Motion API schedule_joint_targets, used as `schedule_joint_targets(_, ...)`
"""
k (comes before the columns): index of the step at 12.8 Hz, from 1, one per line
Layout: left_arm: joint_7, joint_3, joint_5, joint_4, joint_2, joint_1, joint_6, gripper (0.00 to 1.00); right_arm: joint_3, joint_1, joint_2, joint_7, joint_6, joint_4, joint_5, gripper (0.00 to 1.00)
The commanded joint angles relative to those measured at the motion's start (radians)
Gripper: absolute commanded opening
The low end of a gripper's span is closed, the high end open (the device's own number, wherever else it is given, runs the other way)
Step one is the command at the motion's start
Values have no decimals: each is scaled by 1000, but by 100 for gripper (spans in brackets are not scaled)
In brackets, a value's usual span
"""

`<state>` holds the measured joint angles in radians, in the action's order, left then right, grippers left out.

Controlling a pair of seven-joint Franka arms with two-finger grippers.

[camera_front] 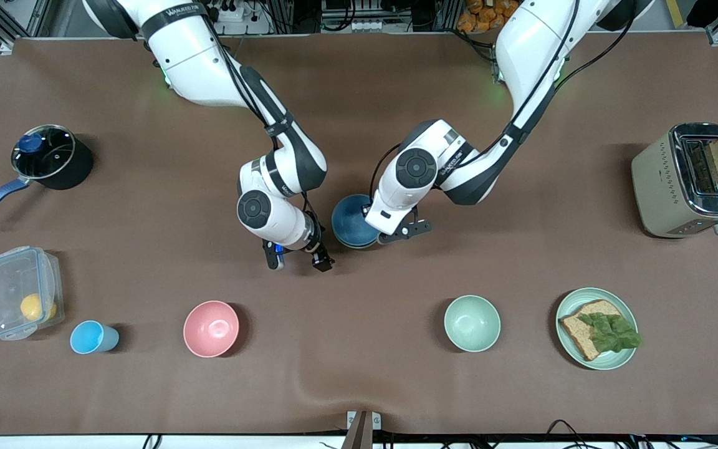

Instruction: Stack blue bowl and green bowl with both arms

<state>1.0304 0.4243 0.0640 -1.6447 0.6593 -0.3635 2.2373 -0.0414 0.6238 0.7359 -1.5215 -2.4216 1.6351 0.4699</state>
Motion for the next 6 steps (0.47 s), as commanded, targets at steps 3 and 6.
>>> schedule_joint_targets(3, 33, -4, 26, 26, 14, -18, 4, 24, -6, 36, 2, -23, -7, 20, 13, 100)
schedule_joint_targets(6, 31, -4, 26, 29, 5, -17, 4, 100, -6, 36, 2, -23, -7, 23, 9, 100)
